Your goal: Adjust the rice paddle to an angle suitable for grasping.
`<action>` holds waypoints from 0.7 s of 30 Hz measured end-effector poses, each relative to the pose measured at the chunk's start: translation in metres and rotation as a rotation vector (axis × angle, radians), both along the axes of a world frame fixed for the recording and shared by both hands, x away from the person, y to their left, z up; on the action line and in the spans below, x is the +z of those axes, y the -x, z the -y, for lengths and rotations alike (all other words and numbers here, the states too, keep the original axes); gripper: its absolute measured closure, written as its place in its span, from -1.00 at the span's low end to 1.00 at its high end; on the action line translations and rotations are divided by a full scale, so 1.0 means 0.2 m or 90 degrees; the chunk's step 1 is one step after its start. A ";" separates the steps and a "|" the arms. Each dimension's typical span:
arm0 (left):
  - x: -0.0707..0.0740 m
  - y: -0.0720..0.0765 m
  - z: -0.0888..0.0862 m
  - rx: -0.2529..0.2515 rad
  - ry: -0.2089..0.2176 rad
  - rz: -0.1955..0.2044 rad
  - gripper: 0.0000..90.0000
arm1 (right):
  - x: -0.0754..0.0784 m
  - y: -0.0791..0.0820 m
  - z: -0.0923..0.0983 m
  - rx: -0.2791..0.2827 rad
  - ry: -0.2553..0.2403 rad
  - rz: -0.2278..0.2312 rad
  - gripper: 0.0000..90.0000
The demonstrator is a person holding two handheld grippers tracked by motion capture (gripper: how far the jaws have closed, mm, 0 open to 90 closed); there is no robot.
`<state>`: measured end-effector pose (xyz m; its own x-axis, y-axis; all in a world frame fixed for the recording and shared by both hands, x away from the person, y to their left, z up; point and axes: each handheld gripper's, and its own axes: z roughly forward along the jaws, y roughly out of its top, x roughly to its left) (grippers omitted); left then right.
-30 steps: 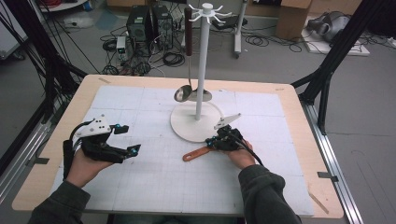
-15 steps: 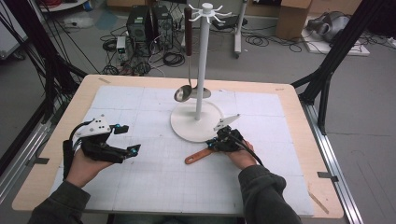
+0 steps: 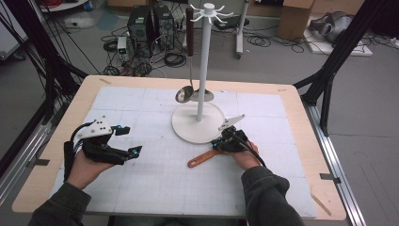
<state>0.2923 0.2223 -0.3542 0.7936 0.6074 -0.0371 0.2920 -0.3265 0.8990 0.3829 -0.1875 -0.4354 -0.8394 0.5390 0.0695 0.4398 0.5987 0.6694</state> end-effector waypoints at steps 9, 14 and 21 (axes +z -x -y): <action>0.00 0.00 0.00 0.000 0.006 0.000 -0.63 | 0.01 0.03 0.02 -0.004 0.007 -0.012 1.00; 0.00 0.00 0.00 -0.001 0.000 0.001 -0.63 | 0.02 0.00 0.06 -0.031 -0.002 0.004 1.00; 0.00 0.00 0.00 -0.002 -0.002 0.000 -0.63 | 0.00 -0.03 0.09 -0.051 -0.004 0.001 0.99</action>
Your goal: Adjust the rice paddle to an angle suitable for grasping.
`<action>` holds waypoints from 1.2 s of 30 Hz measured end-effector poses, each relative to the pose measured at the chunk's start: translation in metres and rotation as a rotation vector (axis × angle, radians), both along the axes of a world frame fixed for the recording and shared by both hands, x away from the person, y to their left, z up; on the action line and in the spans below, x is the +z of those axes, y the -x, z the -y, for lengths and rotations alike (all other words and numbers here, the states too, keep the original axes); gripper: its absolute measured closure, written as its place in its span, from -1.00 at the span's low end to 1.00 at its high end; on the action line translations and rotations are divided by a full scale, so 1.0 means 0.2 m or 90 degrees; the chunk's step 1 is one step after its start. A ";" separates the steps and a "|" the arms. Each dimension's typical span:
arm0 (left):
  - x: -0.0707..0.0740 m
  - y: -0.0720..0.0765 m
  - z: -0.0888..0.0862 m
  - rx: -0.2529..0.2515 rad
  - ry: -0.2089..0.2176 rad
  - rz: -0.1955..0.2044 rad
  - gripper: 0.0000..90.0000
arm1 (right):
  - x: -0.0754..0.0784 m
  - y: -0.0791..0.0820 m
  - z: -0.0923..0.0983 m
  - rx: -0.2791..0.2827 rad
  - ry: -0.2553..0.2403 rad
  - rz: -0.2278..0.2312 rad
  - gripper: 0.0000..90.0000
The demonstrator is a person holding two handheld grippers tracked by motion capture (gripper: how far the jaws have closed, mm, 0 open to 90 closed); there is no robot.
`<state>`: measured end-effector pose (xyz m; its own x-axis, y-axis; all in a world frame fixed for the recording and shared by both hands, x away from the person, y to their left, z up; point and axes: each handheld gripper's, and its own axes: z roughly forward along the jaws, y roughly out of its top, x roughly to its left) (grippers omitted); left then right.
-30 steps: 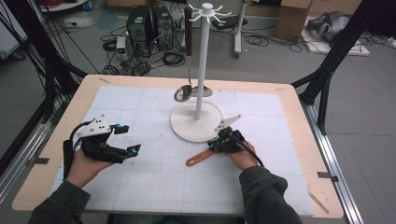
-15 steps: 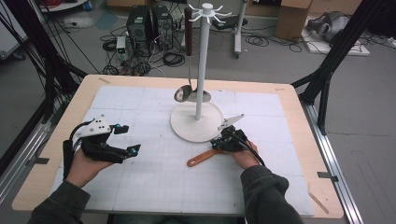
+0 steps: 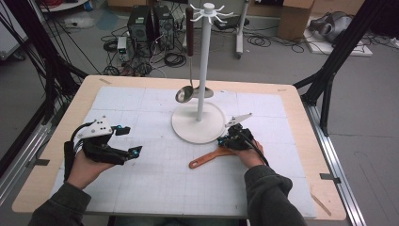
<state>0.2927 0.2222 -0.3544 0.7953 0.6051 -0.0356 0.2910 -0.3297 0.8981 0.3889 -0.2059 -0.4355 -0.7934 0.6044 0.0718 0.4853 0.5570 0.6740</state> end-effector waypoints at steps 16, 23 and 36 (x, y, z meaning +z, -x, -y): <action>0.00 0.00 0.00 0.000 0.002 0.000 -0.63 | 0.01 0.00 0.05 -0.013 0.010 -0.015 0.99; 0.00 0.00 0.00 0.001 0.005 0.000 -0.63 | 0.02 0.03 0.07 -0.002 0.022 -0.034 0.99; 0.00 0.00 0.01 0.000 0.000 0.000 -0.63 | 0.03 0.13 0.13 0.023 0.024 -0.058 0.99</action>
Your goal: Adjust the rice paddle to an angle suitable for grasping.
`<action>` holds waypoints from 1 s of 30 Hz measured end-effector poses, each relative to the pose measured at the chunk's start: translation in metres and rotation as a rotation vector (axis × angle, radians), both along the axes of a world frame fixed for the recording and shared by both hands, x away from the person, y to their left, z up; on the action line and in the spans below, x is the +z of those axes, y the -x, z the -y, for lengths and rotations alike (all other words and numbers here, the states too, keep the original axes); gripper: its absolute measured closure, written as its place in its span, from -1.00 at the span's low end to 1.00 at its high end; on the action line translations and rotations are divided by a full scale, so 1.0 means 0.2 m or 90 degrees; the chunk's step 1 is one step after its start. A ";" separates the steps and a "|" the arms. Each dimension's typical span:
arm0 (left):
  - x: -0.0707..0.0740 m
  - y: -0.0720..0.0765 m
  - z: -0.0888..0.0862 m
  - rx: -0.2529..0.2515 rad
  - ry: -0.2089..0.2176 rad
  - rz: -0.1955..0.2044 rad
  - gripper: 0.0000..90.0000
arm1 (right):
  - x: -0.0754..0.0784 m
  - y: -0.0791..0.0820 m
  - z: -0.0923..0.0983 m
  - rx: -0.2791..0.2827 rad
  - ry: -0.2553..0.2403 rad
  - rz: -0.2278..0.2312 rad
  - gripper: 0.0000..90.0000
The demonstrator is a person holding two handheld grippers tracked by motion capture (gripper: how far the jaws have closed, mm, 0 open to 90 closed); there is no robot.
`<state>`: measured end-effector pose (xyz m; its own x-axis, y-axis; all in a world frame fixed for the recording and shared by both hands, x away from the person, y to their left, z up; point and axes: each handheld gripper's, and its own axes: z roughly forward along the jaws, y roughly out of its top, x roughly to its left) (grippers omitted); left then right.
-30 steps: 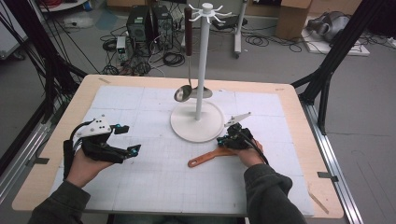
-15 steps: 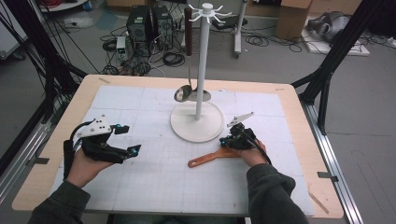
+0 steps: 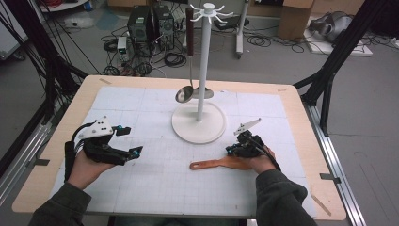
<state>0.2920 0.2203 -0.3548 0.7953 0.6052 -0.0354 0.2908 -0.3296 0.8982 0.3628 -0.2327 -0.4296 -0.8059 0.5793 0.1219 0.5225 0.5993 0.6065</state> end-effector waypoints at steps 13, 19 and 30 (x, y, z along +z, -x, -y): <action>0.00 0.00 0.00 -0.002 -0.003 -0.001 -0.63 | 0.06 0.12 -0.05 0.057 -0.026 0.023 0.99; 0.00 0.00 0.01 -0.003 -0.006 0.000 -0.64 | 0.06 0.18 -0.10 0.094 -0.041 0.012 0.99; -0.01 0.00 0.01 -0.002 -0.005 -0.001 -0.64 | 0.01 0.23 -0.21 0.156 -0.051 0.000 0.99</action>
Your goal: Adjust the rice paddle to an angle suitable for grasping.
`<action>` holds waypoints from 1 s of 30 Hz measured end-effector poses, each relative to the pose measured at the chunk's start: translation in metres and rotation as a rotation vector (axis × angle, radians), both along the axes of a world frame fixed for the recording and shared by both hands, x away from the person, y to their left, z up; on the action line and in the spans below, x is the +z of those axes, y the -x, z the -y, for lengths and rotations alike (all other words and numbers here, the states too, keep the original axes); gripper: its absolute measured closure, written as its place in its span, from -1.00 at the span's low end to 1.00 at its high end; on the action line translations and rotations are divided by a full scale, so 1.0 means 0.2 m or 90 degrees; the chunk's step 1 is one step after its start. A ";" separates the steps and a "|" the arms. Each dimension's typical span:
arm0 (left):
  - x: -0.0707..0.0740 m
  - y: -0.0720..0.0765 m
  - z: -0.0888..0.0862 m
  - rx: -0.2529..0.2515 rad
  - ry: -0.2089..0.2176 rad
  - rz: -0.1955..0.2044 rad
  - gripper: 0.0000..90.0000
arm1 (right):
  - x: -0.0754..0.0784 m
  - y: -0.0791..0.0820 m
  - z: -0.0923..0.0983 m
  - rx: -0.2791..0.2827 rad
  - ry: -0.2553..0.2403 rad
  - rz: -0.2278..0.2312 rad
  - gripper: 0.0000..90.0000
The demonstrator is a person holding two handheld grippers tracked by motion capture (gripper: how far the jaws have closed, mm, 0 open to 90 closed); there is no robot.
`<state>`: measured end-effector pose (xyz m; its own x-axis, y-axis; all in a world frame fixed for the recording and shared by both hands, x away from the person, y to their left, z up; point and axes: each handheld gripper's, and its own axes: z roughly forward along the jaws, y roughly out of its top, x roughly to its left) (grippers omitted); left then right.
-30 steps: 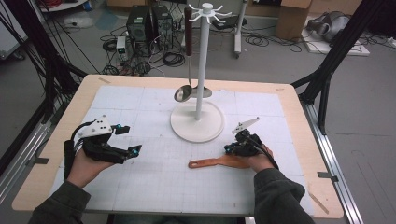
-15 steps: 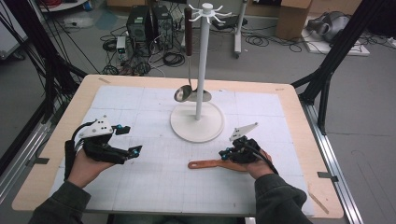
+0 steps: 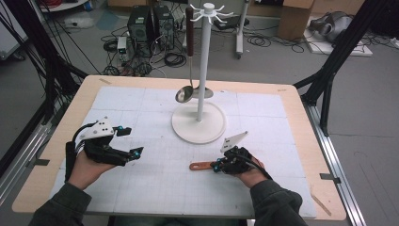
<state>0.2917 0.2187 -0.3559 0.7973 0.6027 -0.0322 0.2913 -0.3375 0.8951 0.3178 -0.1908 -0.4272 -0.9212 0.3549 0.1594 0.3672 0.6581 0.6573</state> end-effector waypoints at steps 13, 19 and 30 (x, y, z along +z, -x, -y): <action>0.00 0.00 0.00 0.000 0.000 0.000 -0.64 | -0.03 -0.01 -0.10 0.032 0.020 0.013 0.99; 0.00 0.00 -0.01 0.001 0.003 -0.001 -0.64 | -0.04 -0.03 -0.15 0.025 0.024 0.027 0.99; 0.00 0.00 -0.01 0.000 0.003 -0.001 -0.64 | -0.04 -0.10 -0.18 -0.009 0.025 0.038 0.99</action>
<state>0.2924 0.2202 -0.3564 0.7970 0.6030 -0.0358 0.2927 -0.3337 0.8961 0.3381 -0.1557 -0.4351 -0.9234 0.3733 0.0896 0.3375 0.6782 0.6528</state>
